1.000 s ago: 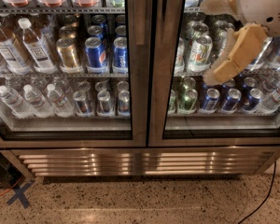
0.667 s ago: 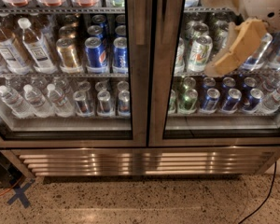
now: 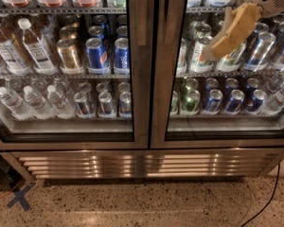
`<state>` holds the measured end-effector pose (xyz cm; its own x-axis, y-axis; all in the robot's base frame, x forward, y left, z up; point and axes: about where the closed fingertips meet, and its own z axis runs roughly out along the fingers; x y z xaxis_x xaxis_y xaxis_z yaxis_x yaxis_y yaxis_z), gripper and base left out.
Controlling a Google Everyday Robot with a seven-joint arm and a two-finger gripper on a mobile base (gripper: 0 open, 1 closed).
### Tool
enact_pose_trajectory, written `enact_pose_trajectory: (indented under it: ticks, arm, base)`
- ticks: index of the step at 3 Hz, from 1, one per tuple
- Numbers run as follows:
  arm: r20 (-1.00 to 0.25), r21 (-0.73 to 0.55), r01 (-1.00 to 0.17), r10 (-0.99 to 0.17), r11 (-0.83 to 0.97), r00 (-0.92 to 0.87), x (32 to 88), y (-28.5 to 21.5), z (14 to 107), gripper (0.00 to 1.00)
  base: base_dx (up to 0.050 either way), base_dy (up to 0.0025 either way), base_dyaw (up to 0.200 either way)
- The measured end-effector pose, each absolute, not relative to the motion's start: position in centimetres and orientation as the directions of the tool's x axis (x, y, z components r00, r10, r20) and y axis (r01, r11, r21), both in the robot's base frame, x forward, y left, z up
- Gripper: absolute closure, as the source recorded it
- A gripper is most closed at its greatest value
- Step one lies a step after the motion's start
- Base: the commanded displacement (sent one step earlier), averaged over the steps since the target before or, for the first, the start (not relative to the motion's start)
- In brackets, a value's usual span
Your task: Open right fridge door
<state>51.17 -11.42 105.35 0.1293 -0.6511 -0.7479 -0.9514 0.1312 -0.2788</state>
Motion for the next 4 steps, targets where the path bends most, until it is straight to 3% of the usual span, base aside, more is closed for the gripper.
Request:
enact_pose_trajectory:
  ticks: [2,4]
  arm:
    - [-0.767,-0.257,-0.962,-0.626,0.093,0.145,54.1,-10.2,105.2,0.0]
    - [-0.775,-0.198,-0.98,-0.607,-0.03,0.175,53.3,-6.6,103.9,0.0]
  base:
    - [0.0,0.0,0.0]
    - [0.0,0.0,0.0]
